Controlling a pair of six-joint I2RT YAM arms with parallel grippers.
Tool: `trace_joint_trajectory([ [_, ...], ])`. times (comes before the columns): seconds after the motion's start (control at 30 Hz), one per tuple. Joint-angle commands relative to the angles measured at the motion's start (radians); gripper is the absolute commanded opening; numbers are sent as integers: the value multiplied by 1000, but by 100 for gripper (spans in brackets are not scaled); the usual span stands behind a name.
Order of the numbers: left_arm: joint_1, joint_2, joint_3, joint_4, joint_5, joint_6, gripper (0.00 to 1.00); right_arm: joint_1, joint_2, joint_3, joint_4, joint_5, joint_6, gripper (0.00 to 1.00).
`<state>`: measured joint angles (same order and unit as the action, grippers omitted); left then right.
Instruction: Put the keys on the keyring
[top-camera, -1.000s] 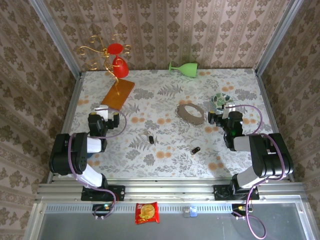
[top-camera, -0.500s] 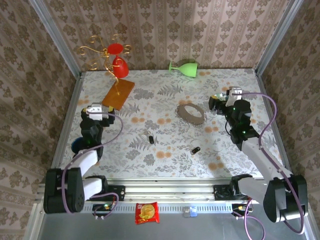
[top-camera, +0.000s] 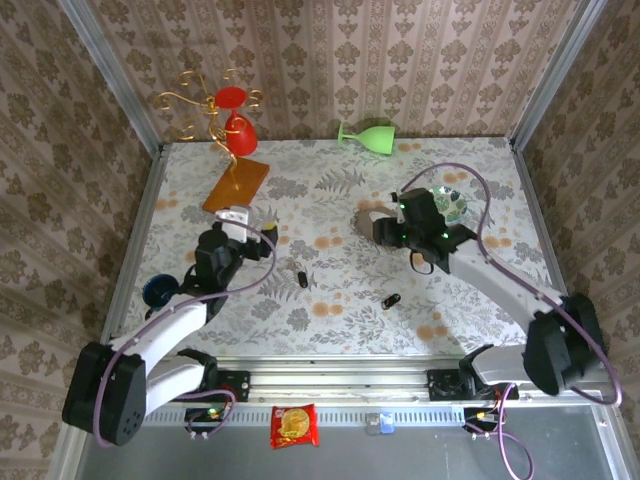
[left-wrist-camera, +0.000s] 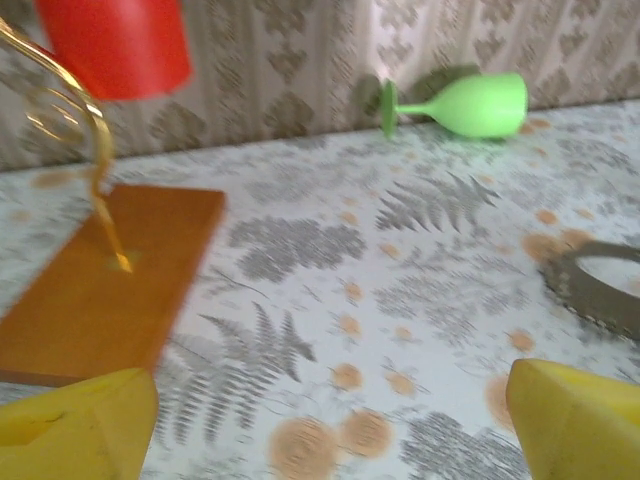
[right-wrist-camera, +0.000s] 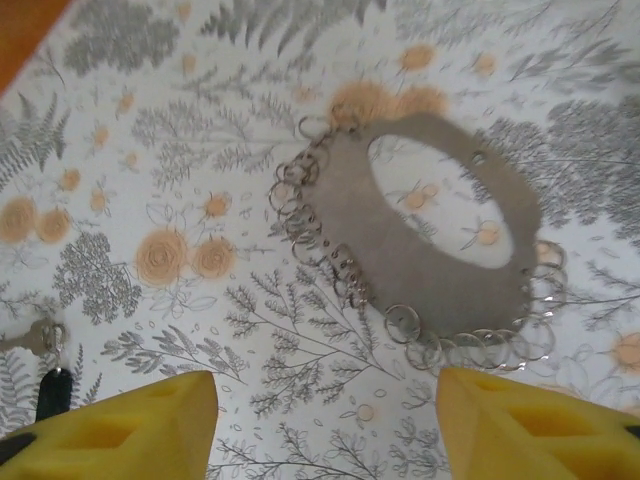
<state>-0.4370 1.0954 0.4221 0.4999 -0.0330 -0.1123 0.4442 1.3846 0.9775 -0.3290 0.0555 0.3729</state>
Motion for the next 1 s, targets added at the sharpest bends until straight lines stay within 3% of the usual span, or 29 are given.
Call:
trace_joint_trajectory([
  [0.0,-88,83,47,24,-43,-87,89,5,111,95,-135,-49,11,43],
  [0.2,-222,218,101,54,-101,-124,89,-9,296,259,-201,-10,15,40],
  [0.4,-254,277,129,77,-131,-150,88,-33,487,443,-203,27,98,45],
  [0.6,-257,268,147,35,-137,-152,88,-41,638,599,-253,3,139,42],
  [0.97,-258,263,142,8,-138,-163,88,-43,647,553,-391,13,-4,38],
])
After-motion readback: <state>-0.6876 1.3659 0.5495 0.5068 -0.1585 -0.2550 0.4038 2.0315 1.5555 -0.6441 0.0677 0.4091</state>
